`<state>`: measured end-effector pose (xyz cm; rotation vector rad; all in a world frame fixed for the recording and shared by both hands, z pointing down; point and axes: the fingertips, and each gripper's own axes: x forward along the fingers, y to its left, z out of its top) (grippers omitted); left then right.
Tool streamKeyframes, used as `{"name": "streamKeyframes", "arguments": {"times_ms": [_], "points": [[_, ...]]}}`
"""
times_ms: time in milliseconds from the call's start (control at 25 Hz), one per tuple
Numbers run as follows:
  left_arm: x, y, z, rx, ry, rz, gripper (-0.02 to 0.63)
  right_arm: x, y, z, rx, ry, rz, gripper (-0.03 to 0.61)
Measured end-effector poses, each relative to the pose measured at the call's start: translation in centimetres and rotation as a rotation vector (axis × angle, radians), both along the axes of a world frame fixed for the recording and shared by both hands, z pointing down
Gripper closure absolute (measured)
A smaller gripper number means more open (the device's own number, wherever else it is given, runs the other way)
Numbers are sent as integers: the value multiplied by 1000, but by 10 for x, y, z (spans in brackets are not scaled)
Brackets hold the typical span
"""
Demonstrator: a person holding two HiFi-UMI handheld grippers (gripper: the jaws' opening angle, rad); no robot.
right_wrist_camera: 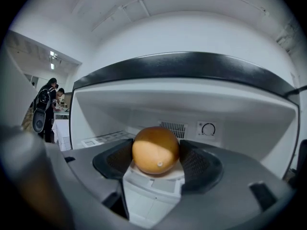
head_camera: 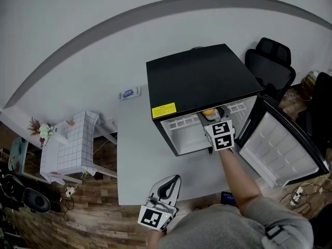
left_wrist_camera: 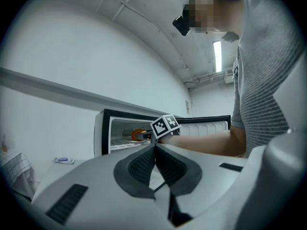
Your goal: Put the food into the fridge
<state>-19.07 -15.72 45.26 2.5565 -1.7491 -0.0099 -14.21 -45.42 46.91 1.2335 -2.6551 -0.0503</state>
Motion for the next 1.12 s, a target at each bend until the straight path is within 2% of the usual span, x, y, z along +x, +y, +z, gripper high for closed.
{"name": "streamKeyframes", "arguments": {"times_ms": [160, 440, 680, 920, 1120], "points": [[4, -2, -13, 49, 5, 14, 603, -1, -1, 0, 14, 20, 4, 267], [4, 2, -6, 27, -1, 10, 603, -4, 2, -1, -10, -6, -31, 267], [7, 4, -9, 38, 0, 7, 603, 0, 5, -10, 8, -69, -49, 264], [11, 6, -2, 10, -6, 7, 603, 10, 12, -13, 17, -88, -50, 264], [19, 3, -9, 36, -2, 25, 603, 17, 21, -16, 23, -93, -57, 264]]}}
